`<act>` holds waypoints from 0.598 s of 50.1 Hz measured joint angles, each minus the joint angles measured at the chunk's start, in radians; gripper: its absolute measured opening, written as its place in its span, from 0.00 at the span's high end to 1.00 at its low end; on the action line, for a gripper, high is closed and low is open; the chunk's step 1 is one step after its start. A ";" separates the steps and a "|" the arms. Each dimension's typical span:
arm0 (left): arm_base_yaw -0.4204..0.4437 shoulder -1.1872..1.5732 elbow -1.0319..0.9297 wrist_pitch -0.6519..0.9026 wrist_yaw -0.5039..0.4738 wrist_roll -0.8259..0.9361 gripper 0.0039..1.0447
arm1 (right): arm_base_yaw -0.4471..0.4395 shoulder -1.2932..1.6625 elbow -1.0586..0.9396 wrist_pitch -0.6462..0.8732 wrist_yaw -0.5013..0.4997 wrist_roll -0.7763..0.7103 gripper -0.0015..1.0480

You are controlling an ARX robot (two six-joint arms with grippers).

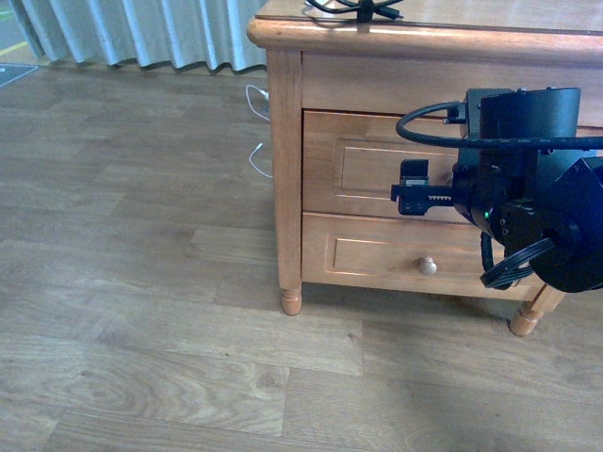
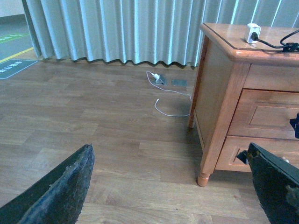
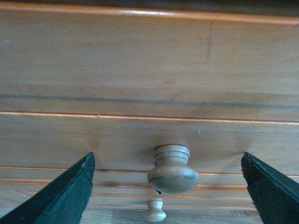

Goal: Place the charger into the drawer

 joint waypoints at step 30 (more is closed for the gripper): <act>0.000 0.000 0.000 0.000 0.000 0.000 0.05 | 0.001 0.000 0.001 -0.010 0.005 -0.007 0.78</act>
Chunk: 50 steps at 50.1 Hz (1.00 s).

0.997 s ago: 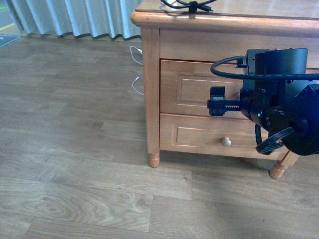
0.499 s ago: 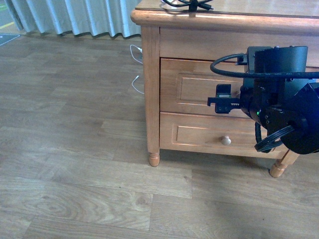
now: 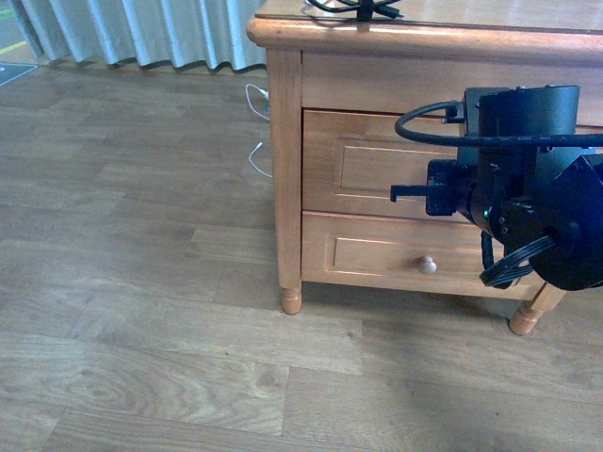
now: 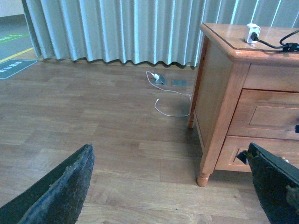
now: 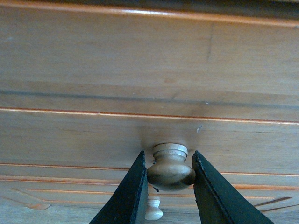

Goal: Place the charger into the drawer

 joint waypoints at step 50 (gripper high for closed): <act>0.000 0.000 0.000 0.000 0.000 0.000 0.05 | 0.078 -0.464 -0.531 -0.242 -0.116 0.186 0.79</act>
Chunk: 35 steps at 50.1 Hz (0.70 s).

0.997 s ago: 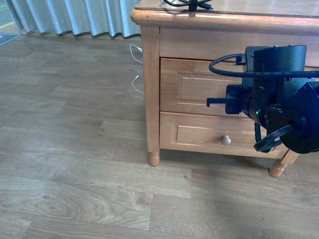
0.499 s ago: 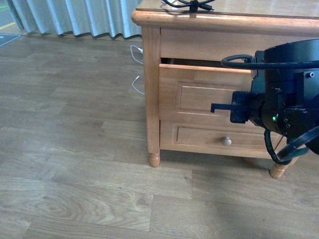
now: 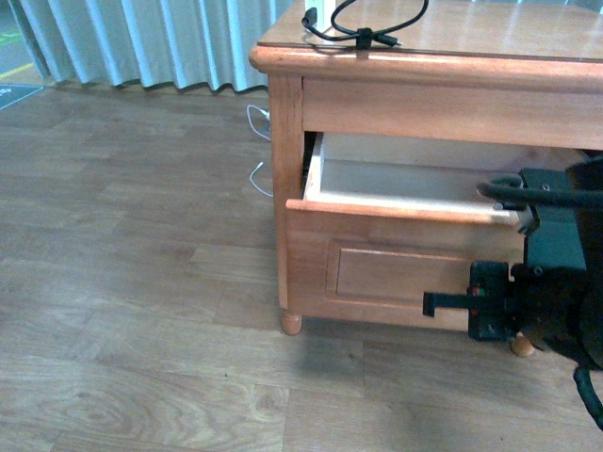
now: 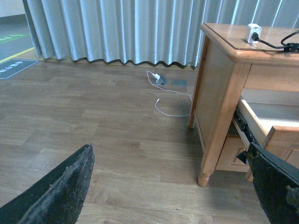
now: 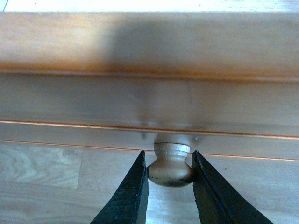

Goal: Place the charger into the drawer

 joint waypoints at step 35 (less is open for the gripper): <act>0.000 0.000 0.000 0.000 0.000 0.000 0.05 | 0.010 -0.327 -0.131 -0.148 -0.082 -0.003 0.13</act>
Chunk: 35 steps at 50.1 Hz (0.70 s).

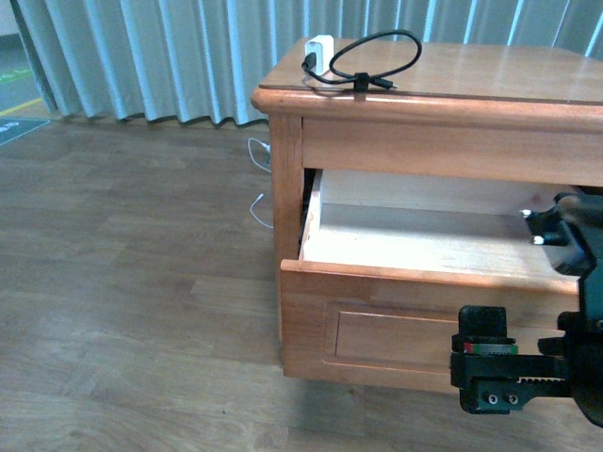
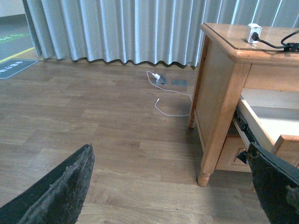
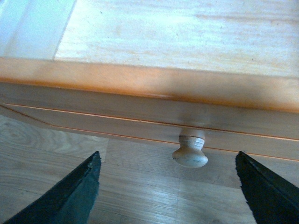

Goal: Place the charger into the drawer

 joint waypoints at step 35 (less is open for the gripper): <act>0.000 0.000 0.000 0.000 0.000 0.000 0.05 | -0.293 -0.891 -0.044 -0.579 -0.228 -0.109 0.08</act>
